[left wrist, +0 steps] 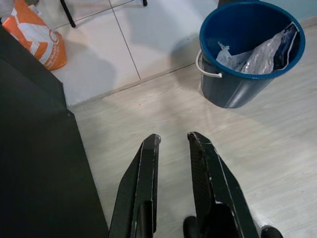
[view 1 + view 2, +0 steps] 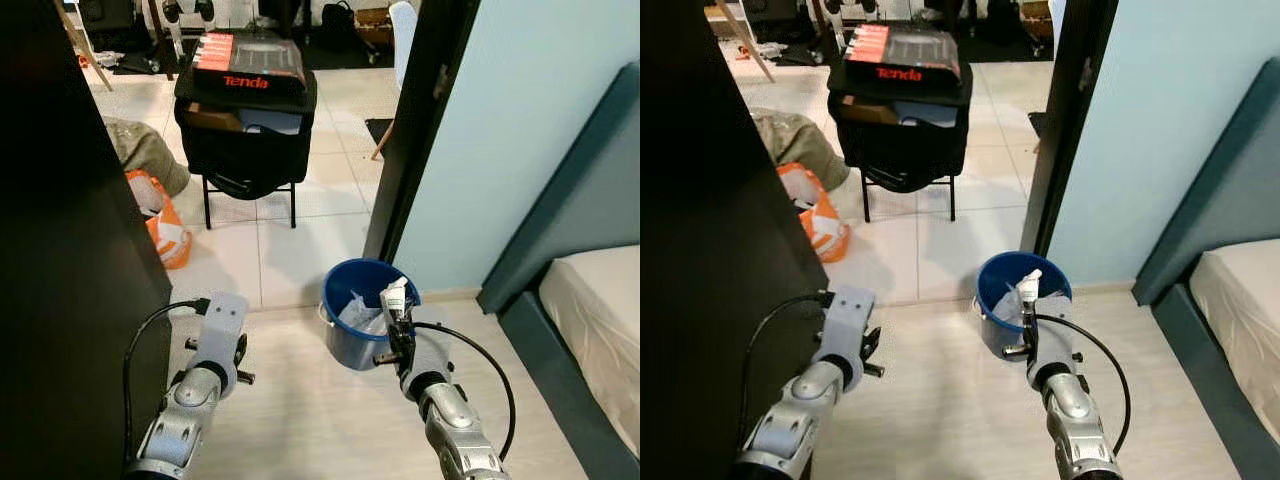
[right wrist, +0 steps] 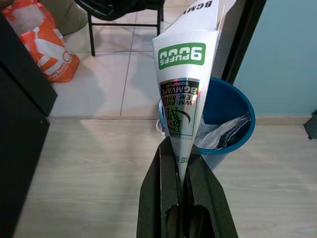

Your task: Clean up the room

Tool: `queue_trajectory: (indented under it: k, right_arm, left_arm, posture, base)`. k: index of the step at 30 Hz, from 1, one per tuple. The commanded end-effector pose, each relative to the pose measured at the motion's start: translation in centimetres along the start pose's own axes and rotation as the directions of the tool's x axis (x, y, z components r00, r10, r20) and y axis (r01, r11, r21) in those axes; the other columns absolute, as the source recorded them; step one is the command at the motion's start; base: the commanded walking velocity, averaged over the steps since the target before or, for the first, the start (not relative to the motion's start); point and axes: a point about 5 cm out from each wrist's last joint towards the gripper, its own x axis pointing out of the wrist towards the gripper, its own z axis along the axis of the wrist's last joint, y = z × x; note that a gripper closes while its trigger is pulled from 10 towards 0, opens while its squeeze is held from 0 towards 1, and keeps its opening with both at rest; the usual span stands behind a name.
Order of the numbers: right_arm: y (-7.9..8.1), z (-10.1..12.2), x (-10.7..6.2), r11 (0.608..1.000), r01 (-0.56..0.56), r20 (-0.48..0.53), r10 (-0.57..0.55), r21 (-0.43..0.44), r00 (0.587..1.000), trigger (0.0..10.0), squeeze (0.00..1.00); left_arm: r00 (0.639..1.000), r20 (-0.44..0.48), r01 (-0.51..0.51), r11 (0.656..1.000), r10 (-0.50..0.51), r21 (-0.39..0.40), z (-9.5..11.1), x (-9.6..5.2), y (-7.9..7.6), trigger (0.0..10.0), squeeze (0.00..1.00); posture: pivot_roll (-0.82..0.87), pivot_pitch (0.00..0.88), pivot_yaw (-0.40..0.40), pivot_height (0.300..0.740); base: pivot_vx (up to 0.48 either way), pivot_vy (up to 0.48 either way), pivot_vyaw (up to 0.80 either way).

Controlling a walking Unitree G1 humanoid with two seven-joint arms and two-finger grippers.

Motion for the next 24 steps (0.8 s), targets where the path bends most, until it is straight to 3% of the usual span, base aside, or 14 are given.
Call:
queue_trajectory:
  k: [1, 21, 24]
  right_arm:
    - [-0.04, -0.86, -0.37, 1.000, -0.003, -0.038, 0.003, 0.002, 0.999, 10.0, 0.00]
    - [-0.19, -0.80, -0.44, 1.000, -0.010, -0.043, 0.010, 0.000, 0.999, 10.0, 0.00]
    - [-0.18, -0.78, -0.44, 1.000, -0.011, -0.043, 0.011, -0.001, 0.999, 10.0, 0.00]
  left_arm:
    - [0.999, -0.033, 0.003, 1.000, -0.003, 0.007, -0.52, 0.06, -0.20, 10.0, 0.00]
    - [0.999, -0.043, -0.004, 1.000, 0.003, -0.026, -0.44, 0.18, -0.38, 10.0, 0.00]
    - [0.998, -0.055, -0.012, 0.999, 0.010, -0.043, -0.54, 0.18, -0.29, 10.0, 0.00]
  posture:
    - [0.04, 0.130, -0.037, 0.740]
    - [0.03, 0.137, -0.047, 0.740]
    - [0.03, 0.137, -0.047, 0.740]
  base:
    - [0.000, -0.296, 0.00]
    - [0.000, -0.447, 0.00]
    - [0.000, 0.000, 0.00]
